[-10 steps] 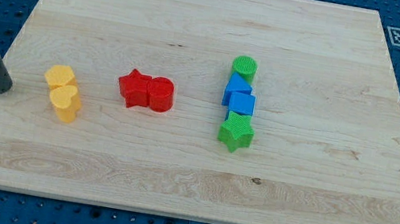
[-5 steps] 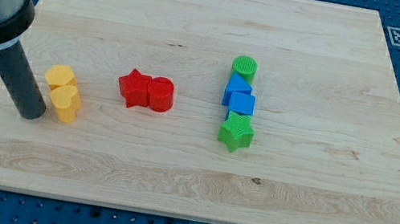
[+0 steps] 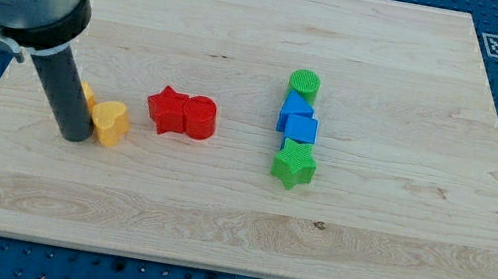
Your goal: Move yellow heart closer to the red star
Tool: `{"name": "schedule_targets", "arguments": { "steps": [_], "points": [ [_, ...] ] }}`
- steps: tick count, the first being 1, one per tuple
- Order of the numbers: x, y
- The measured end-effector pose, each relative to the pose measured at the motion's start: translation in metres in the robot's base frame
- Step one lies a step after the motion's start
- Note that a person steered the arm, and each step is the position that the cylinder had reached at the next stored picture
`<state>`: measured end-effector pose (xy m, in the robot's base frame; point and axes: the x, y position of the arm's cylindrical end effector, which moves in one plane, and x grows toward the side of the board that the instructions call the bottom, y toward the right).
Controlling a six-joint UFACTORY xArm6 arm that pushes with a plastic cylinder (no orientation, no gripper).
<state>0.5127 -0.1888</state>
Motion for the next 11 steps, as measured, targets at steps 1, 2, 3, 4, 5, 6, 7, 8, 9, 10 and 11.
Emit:
{"name": "schedule_targets", "arguments": {
  "steps": [1,2,3,4,5,6,7,8,9,10,11],
  "points": [
    [0.017,-0.006],
    [0.024,-0.006],
    [0.023,0.001],
    [0.015,0.005],
    [0.007,0.01],
    [0.006,0.01],
    [0.003,0.011],
    [0.003,0.011],
    [-0.002,0.014],
    [-0.009,0.019],
    [-0.01,0.02]
  ]
}}
